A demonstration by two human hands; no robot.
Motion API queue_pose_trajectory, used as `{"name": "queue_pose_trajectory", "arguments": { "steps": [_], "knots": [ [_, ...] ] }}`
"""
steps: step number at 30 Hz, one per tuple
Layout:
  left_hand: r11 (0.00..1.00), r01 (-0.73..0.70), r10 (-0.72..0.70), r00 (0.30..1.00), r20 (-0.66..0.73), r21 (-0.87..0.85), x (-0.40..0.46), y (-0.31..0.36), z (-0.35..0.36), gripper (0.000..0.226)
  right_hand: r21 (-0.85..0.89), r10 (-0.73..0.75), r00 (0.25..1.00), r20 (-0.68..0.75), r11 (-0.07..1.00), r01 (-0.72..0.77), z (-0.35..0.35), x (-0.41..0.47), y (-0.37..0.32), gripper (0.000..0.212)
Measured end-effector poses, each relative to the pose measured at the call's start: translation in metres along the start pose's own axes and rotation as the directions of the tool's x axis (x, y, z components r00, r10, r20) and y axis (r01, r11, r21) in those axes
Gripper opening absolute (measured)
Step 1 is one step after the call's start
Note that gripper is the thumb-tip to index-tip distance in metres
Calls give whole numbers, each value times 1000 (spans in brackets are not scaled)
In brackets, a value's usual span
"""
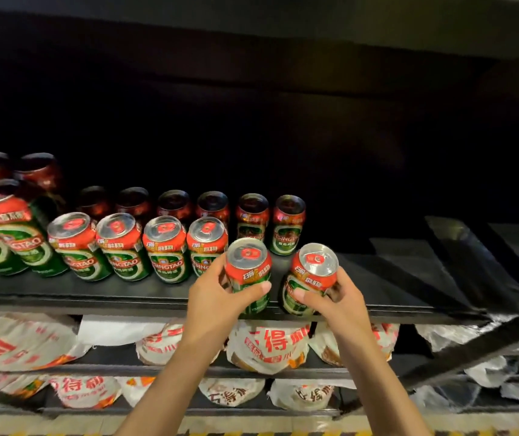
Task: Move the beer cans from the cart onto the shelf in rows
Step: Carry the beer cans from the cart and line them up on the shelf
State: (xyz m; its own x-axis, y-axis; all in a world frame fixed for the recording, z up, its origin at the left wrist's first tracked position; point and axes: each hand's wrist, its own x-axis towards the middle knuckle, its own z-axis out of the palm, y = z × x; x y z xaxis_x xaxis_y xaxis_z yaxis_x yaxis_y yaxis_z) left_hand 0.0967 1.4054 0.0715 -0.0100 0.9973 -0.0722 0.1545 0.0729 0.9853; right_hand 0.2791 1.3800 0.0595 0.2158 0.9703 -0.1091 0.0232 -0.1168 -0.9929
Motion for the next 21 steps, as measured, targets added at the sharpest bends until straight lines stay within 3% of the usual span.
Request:
{"name": "queue_pose_trajectory", "arguments": {
  "steps": [15, 21],
  "knots": [
    [997, -36, 43, 992, -115, 70, 27, -15, 27, 52, -54, -68, 990, 121, 996, 75, 2, 55, 13, 59],
    [999, -37, 38, 991, -127, 10, 23, -18, 34, 59, -112, -83, 988, 133, 989, 98, 3, 64, 23, 65]
  ]
}}
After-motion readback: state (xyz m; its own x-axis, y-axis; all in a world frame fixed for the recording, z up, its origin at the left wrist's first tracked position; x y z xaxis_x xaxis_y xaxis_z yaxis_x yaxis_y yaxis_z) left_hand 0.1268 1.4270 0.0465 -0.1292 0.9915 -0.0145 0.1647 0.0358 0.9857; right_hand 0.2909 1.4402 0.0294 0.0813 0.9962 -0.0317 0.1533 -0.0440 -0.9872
